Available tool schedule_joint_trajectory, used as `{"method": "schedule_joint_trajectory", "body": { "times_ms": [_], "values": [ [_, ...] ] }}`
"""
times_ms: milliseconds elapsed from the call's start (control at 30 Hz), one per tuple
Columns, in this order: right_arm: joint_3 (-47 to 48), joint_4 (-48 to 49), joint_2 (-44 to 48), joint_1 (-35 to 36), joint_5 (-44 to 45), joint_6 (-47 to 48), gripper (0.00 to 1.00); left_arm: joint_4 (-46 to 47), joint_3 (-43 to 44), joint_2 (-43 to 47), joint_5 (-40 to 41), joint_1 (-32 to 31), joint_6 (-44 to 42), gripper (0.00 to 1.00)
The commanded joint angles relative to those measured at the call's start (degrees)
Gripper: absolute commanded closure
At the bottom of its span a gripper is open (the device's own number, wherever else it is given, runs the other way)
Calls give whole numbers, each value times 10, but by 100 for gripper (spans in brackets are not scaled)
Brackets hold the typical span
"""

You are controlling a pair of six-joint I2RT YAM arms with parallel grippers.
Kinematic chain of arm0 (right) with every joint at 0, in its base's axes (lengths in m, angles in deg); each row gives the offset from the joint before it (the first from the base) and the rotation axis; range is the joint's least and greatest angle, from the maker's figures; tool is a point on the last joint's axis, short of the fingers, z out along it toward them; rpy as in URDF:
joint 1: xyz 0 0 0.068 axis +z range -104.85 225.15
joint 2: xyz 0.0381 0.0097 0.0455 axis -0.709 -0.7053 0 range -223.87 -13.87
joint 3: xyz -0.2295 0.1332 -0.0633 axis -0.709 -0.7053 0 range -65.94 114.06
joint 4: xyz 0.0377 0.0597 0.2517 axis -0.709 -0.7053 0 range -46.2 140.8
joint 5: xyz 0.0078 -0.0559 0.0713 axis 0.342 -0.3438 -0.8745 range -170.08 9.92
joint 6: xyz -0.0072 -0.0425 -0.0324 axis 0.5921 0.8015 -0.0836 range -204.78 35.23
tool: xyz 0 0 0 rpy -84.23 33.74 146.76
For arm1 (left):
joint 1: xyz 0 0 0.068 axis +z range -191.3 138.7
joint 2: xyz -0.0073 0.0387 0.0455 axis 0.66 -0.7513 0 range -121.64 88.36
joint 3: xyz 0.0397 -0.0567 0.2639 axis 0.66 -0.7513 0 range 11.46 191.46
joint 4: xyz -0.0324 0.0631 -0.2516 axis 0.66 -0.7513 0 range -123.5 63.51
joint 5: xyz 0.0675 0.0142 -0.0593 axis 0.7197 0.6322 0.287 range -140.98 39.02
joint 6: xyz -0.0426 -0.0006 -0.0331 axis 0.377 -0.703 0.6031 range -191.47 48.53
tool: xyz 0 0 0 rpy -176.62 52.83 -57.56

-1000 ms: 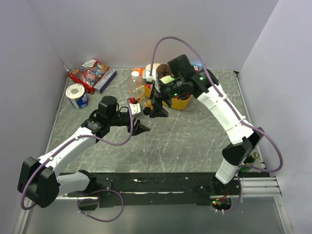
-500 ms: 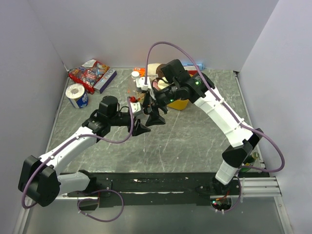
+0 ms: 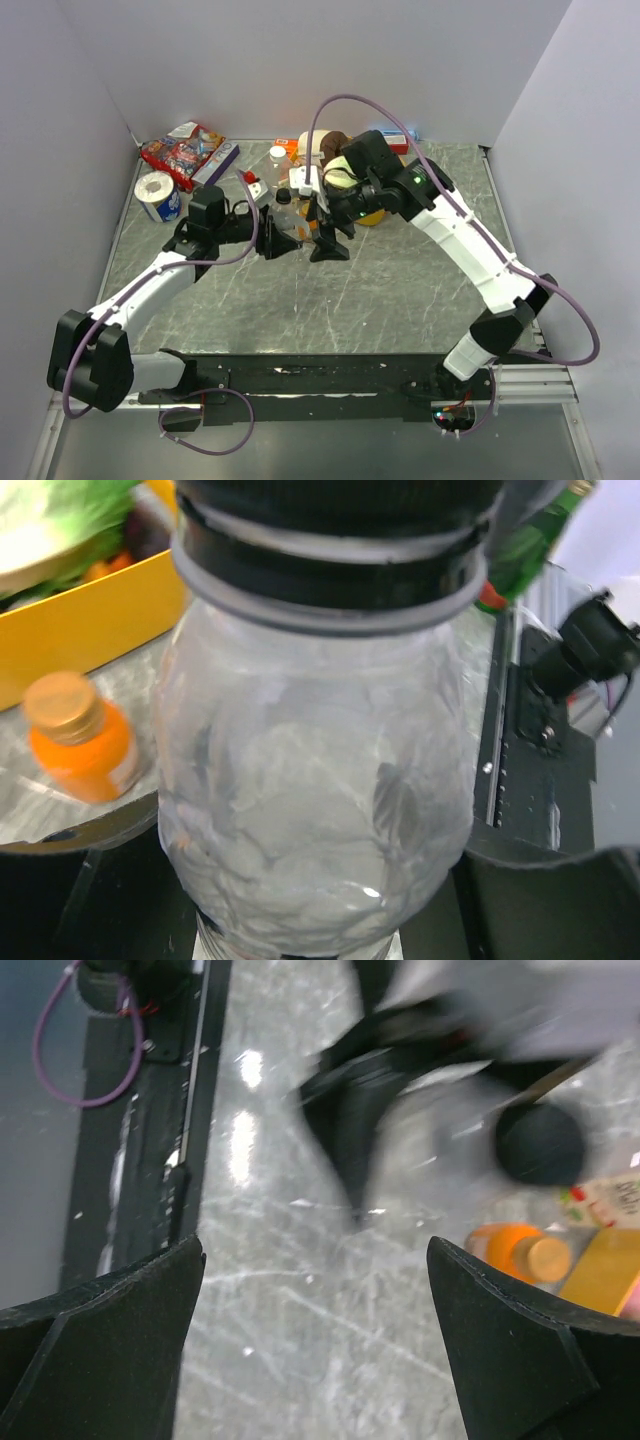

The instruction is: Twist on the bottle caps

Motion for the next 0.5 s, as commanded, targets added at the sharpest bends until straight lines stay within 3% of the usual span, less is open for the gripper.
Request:
{"method": "schedule_joint_trajectory", "body": {
  "times_ms": [0, 167, 333, 467],
  "values": [
    [-27, -16, 62, 5, 12, -6, 0, 51, 2, -5, -3, 8, 46, 99],
    [-26, 28, 69, -44, 20, -61, 3, 5, 13, -7, -30, 7, -6, 99],
    [135, -22, -5, -78, -11, -36, 16, -98, 36, -1, -63, 3, -127, 99],
    [204, -69, -50, -76, -87, 16, 19, -168, 70, -5, -72, -5, -216, 99]
  ]
}}
